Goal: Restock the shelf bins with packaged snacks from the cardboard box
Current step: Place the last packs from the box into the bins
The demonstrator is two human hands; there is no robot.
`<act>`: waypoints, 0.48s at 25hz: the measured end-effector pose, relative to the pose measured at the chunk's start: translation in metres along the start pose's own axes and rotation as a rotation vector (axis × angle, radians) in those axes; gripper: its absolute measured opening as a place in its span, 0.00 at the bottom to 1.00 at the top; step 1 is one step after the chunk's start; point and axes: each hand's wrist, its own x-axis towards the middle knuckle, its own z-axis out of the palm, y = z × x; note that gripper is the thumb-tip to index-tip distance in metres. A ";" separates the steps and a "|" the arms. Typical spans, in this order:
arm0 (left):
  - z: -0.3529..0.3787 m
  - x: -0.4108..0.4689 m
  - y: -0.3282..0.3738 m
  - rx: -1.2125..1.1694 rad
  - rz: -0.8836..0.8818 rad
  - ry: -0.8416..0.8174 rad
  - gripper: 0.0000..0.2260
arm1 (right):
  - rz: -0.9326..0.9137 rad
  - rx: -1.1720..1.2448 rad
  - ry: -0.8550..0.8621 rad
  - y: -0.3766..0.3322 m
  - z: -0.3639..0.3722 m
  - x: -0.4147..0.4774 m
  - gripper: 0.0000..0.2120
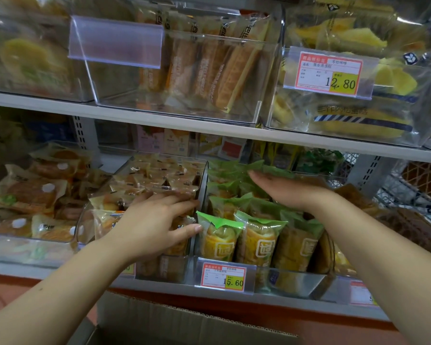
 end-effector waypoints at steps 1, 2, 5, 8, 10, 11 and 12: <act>-0.001 0.000 0.000 0.001 0.003 -0.001 0.34 | -0.033 0.023 -0.044 -0.009 0.008 0.002 0.29; -0.001 0.000 0.000 0.004 0.006 0.000 0.35 | -0.058 0.009 -0.078 -0.015 0.017 0.005 0.29; -0.001 0.000 0.000 0.011 0.008 0.000 0.35 | -0.105 -0.042 -0.060 -0.012 0.020 0.019 0.29; 0.001 0.000 0.000 0.020 0.014 0.024 0.36 | -0.035 -0.144 0.082 0.005 0.005 0.049 0.31; 0.004 0.001 -0.003 0.009 0.019 0.045 0.38 | 0.066 -0.237 0.121 0.011 0.006 0.071 0.33; 0.006 0.001 -0.004 0.004 0.019 0.054 0.40 | 0.082 -0.250 0.114 0.012 0.012 0.081 0.32; 0.007 0.001 -0.005 0.000 0.021 0.066 0.42 | 0.076 -0.237 0.102 0.011 0.018 0.089 0.32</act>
